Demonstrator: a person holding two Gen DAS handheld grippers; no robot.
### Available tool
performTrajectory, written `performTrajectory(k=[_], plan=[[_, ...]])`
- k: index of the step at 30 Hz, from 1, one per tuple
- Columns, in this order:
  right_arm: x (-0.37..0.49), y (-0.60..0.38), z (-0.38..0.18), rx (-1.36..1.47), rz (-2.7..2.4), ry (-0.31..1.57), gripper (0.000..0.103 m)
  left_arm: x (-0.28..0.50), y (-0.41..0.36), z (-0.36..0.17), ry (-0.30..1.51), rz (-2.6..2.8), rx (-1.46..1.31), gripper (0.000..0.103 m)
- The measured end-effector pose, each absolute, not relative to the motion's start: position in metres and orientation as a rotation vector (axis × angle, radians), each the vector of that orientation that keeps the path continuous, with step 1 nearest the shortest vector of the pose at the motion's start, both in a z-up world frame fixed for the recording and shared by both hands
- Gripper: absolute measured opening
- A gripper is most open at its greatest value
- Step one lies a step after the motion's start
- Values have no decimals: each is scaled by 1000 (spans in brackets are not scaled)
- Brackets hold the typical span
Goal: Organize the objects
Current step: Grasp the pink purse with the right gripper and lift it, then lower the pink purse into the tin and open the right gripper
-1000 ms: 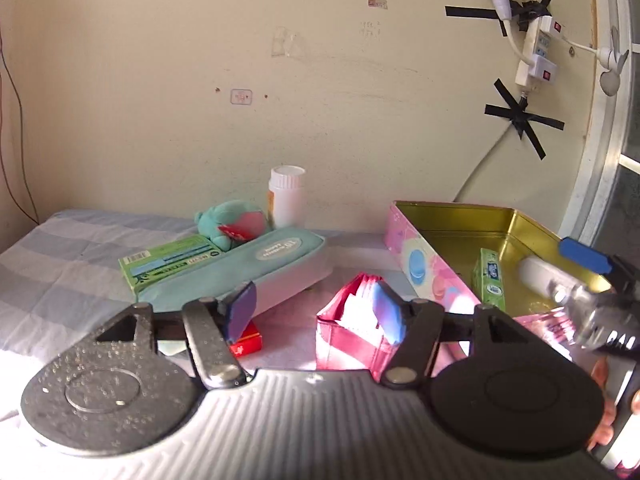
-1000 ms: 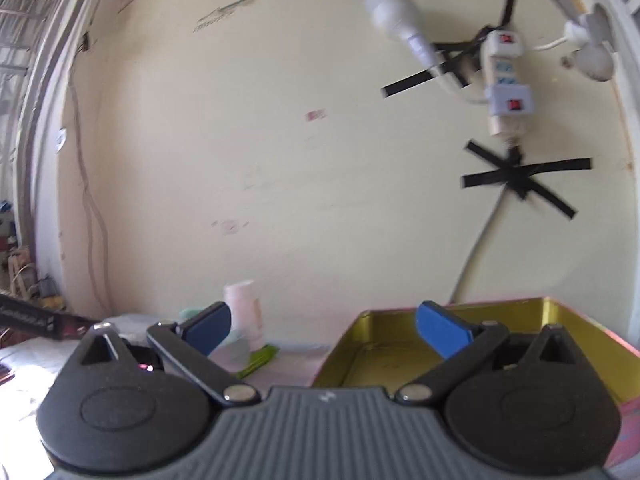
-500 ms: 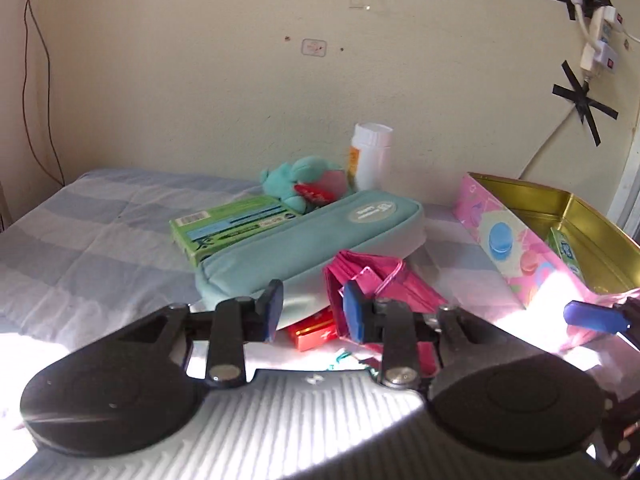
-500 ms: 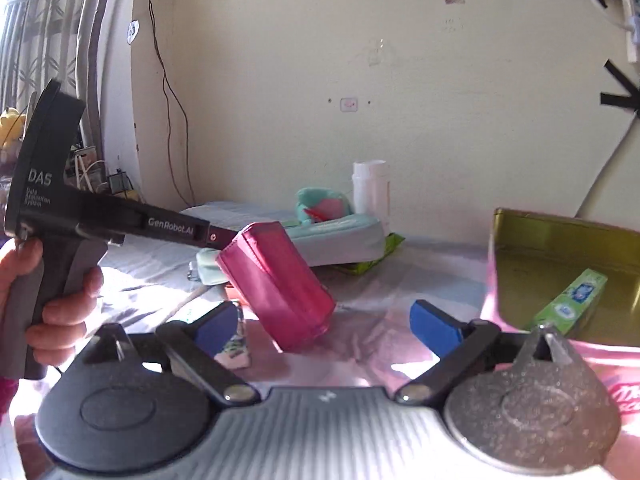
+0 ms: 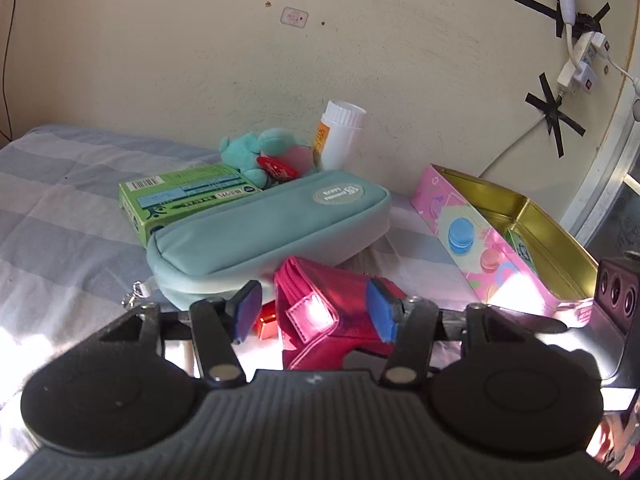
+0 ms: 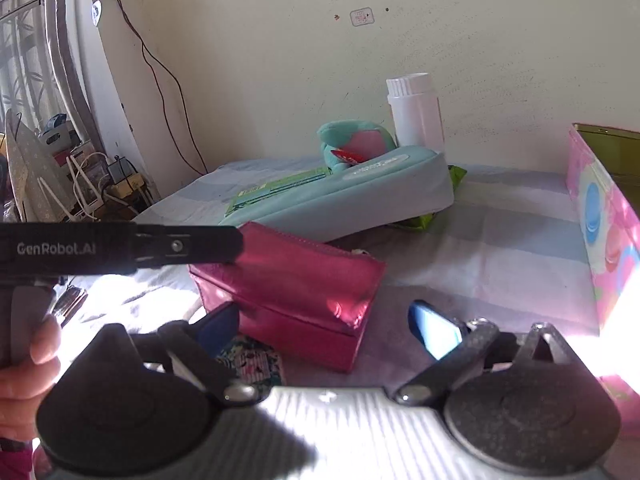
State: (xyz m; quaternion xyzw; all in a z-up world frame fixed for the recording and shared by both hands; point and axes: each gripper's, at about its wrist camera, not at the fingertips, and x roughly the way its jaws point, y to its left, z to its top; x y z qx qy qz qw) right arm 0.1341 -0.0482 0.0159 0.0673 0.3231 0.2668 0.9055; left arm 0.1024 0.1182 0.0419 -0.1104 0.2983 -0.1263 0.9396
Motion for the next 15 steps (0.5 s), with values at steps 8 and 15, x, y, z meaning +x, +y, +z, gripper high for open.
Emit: performTrajectory(k=[8,15], plan=[[78,-50,61,-56,497,419,58,81,104,80,523,-349,-326,33],[42,-129,78,-125,316,283,58,92,13,103,478,-530,-273,33]])
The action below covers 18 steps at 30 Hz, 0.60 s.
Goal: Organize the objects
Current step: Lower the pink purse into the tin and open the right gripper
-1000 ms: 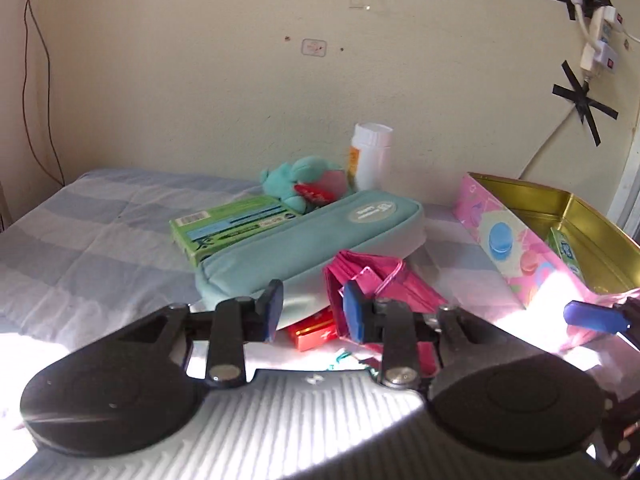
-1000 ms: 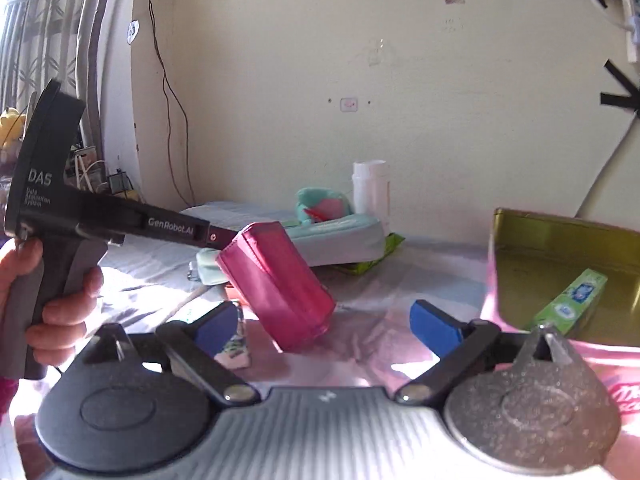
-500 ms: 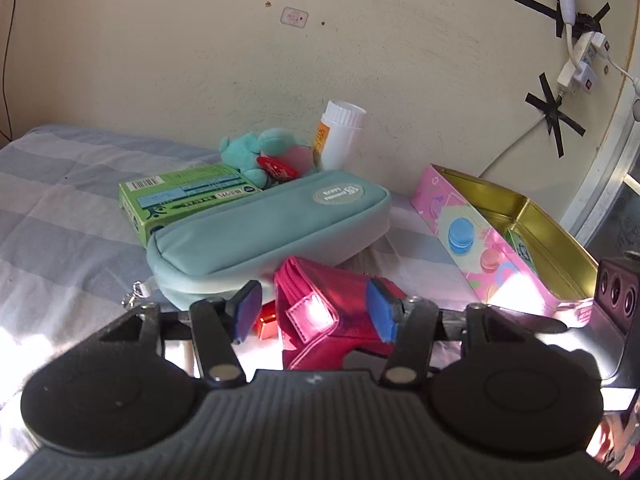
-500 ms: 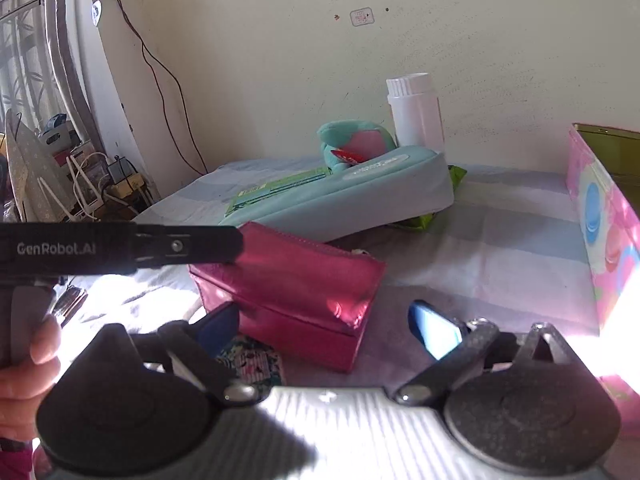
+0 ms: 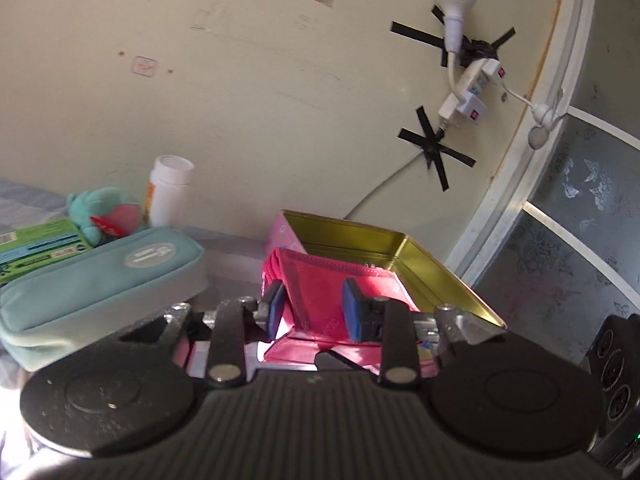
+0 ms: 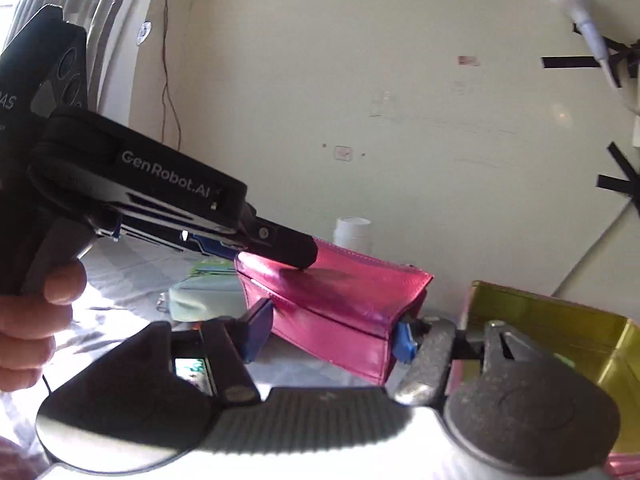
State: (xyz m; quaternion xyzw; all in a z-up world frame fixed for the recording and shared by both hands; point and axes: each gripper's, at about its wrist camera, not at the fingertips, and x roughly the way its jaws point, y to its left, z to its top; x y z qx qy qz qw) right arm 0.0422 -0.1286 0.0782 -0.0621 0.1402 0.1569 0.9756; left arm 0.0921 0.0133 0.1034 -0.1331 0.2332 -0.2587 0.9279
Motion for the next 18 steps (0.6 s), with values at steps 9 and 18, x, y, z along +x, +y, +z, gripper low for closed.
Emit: performTrajectory(k=[9,18], plan=[[50,-262,63,-14,150,324,58,132,-127,92,547,-650,-156,33],[67,-320,39,44,-34,401,89,152,-186,66,603,-601,-87,34]])
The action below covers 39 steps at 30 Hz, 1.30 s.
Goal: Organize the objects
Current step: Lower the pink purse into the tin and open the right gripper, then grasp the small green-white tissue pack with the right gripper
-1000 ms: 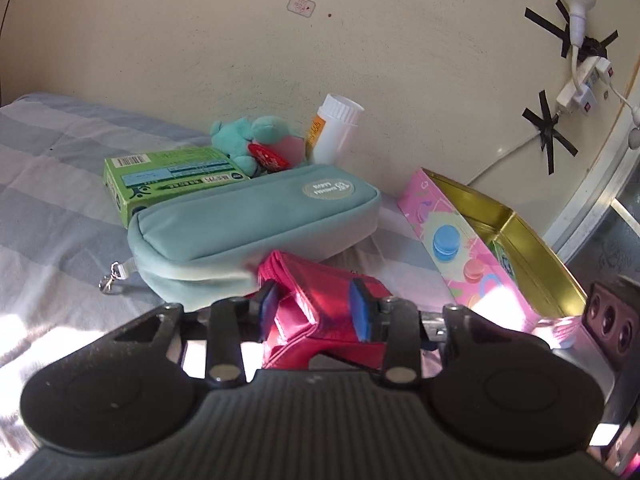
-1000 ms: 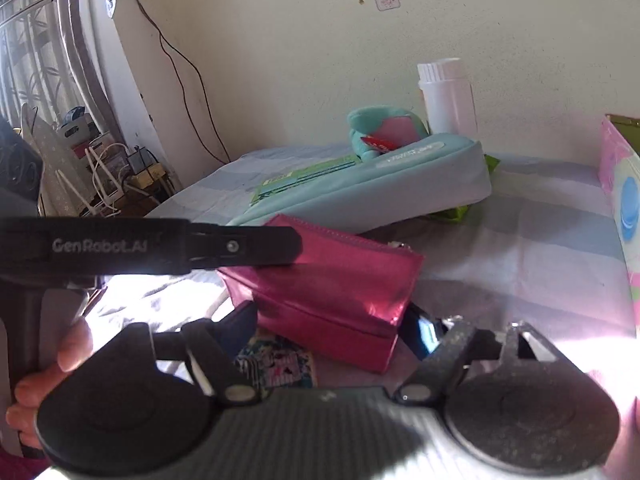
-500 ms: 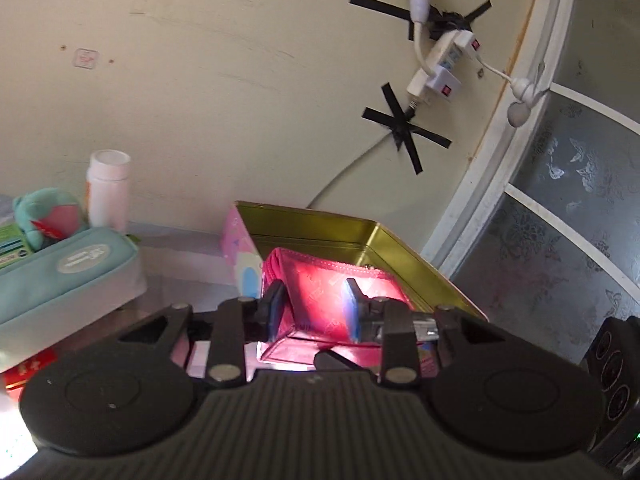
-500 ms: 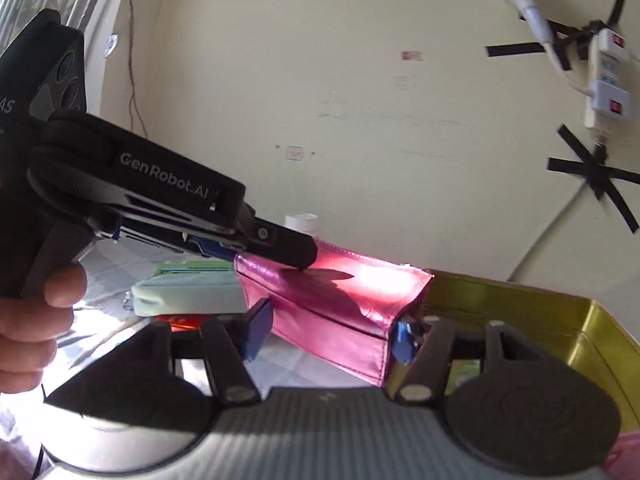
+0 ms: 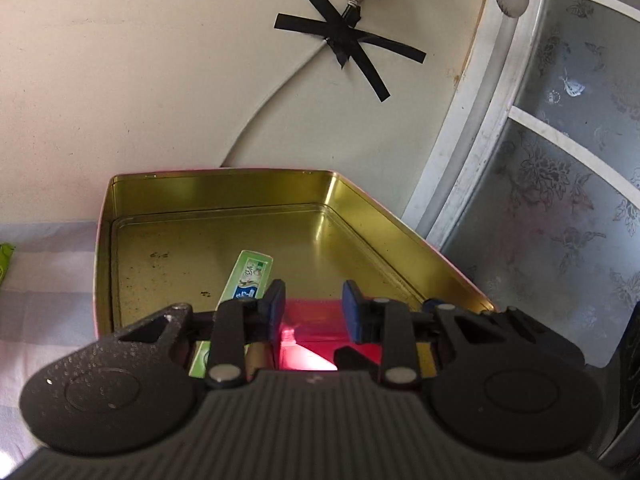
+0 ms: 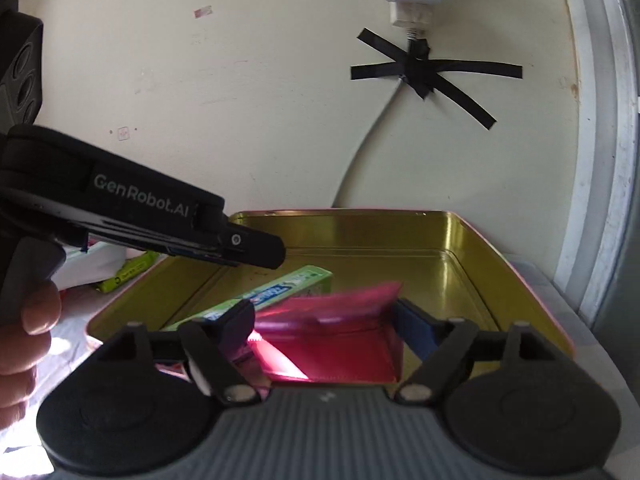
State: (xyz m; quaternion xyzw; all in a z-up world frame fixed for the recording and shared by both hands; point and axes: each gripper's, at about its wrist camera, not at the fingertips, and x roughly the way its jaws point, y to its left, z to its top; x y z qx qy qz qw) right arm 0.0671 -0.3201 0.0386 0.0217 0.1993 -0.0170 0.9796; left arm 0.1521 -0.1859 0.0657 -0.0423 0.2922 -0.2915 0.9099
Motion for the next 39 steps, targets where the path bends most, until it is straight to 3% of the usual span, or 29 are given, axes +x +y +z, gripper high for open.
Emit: performTrajectory(k=[8,10,14,19,24,25,28,30,39], plan=[[42,-312,45,28,-91,181,89,129,-163,70,587,-564,-111,34],[26,-300,50,21,-92,33,103,114,-138,81,548,-557,-145,35],[9,-293,38,147,14,-119,103,76,-70,99,445,-466,-161,42],[11,-275,45,302,109,-51,103,40,30,89,454,-214,-114,43],[17,-203,56,191,351,74,102,32,111,60,608,-21,-165,43],[21,-181,54,147,407,127,98,32,121,56,616,-14,-179,43],[40,-112,41,14,572,331,78,37,135,49,621,-50,-191,43],[51,-74,29,-67,623,430,71,41,136,45,616,-99,-186,43],[86,-1,-2,-203,627,617,70,81,133,21,686,-295,-184,51]])
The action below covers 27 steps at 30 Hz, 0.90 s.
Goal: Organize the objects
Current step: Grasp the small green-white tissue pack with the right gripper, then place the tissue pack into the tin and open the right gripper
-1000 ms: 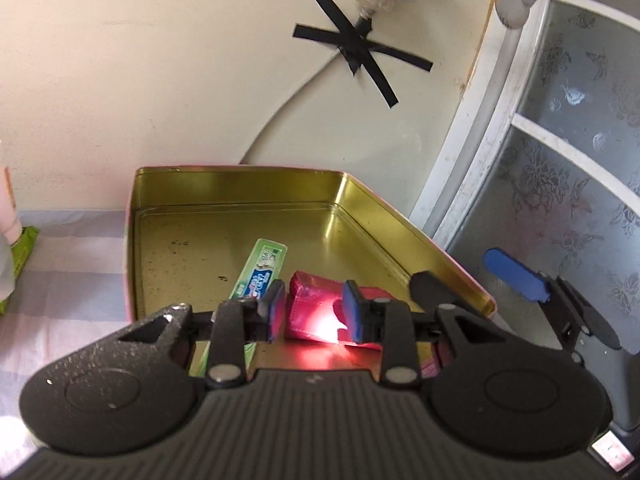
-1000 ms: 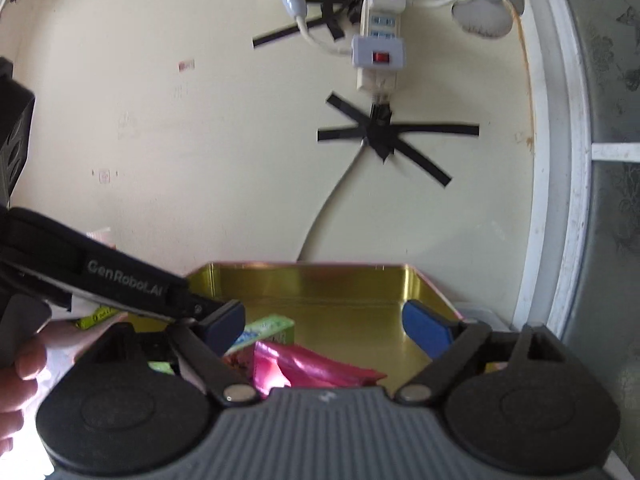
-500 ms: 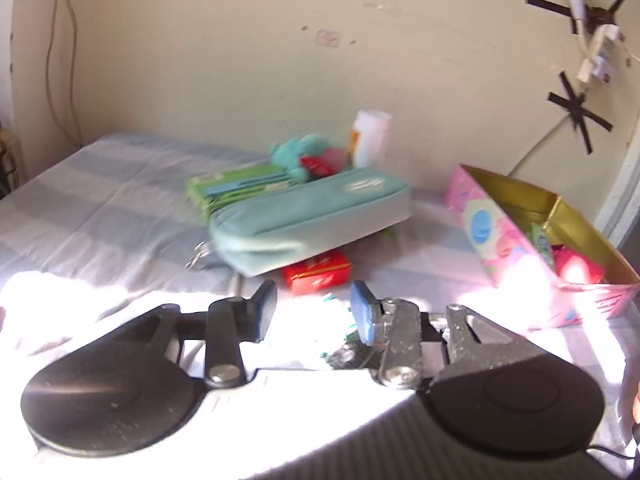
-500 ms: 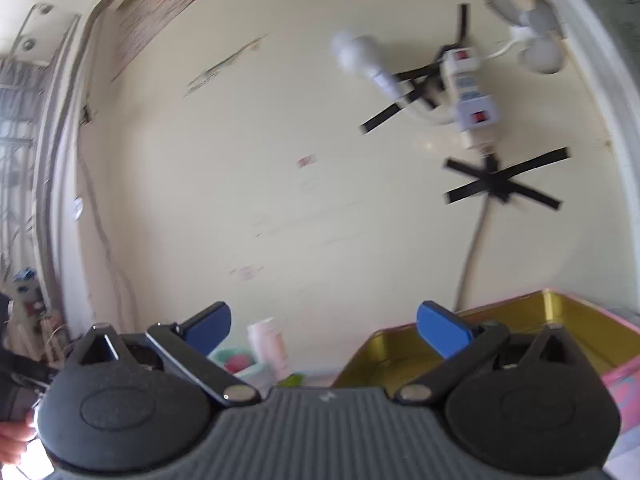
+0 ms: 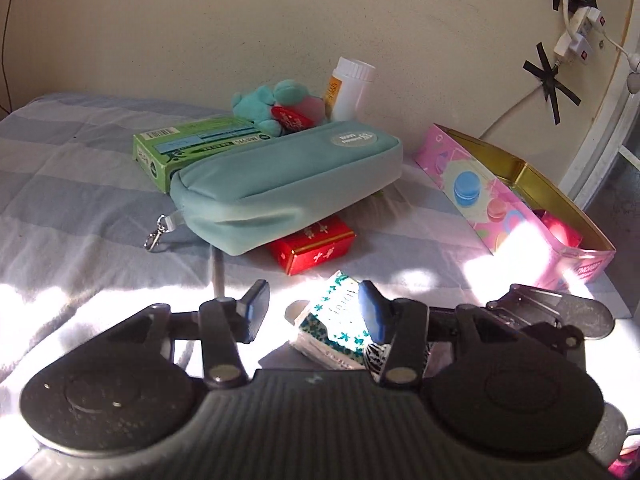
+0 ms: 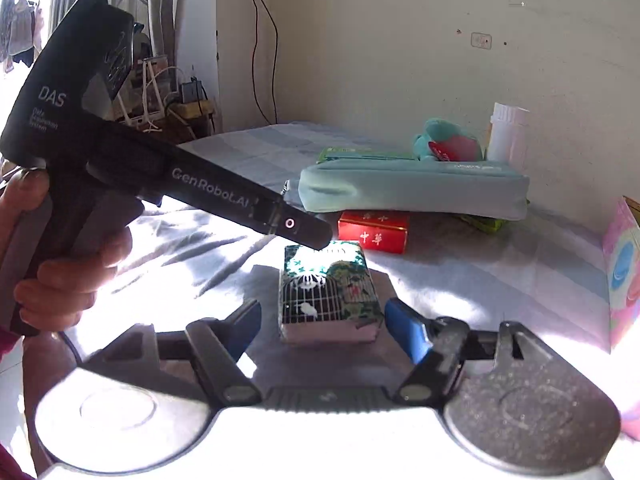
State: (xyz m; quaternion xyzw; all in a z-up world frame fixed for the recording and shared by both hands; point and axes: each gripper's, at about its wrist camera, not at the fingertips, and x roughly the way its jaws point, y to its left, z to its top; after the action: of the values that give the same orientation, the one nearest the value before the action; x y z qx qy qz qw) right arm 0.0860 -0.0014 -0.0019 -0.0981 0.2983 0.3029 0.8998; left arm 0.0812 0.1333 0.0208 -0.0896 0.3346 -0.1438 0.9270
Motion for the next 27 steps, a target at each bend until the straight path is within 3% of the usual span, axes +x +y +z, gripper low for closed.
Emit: performTrajectory(k=[4,12,22,27], plan=[[94,-2,-8,-200,626,664,58,79,130,13,708,-355,-215,41],[63,-27,-4,-230,618,592,55,55,112,25,679,-393,-247,32],[41,-124,54,-163,419,393,54,79,10,99,518,-548,-101,31],[53,-184,78,-139,310,383,54,112,-56,116,476,-605,-30,31]])
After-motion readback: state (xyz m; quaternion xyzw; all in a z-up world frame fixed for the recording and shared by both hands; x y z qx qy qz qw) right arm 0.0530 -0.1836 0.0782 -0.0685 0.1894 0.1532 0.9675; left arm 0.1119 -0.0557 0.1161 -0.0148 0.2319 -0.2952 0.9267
